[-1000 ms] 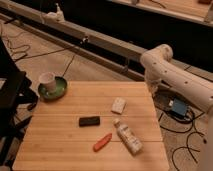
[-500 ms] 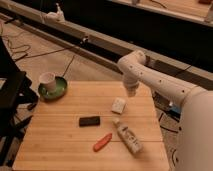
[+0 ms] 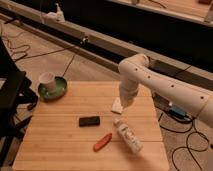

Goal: Move the arm in a circular motion

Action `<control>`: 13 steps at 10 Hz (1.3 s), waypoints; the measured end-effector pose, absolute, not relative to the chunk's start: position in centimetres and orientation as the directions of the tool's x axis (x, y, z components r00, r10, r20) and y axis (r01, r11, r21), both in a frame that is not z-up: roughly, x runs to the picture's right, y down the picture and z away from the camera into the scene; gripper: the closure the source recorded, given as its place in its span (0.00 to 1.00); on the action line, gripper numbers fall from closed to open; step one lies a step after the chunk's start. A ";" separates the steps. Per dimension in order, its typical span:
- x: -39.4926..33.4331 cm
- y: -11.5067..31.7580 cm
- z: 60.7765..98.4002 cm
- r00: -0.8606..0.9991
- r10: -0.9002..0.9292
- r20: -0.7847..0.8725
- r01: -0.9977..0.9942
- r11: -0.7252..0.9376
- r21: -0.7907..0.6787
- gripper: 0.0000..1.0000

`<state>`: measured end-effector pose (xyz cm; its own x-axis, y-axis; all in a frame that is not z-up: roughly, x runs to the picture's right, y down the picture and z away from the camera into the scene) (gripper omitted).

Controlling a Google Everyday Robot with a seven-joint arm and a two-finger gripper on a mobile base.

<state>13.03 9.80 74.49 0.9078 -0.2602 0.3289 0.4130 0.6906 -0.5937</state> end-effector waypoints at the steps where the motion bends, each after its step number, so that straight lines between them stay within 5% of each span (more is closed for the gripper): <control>1: 15.2 10.6 73.2 0.913 -0.262 0.312 0.404 0.688 -0.603 1.00; 4: 24.7 10.6 71.5 0.970 -0.187 0.154 0.242 0.728 -0.641 1.00; 7: 31.1 5.9 72.3 0.993 -0.116 -0.015 0.083 0.796 -0.600 1.00; 10: 28.5 1.2 75.3 0.989 -0.143 -0.041 0.097 0.832 -0.547 1.00; 13: 22.7 1.1 77.6 0.976 -0.216 0.018 0.190 0.816 -0.546 1.00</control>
<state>22.74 1.06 77.57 0.9763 -0.2156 0.0179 0.1902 0.8160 -0.5458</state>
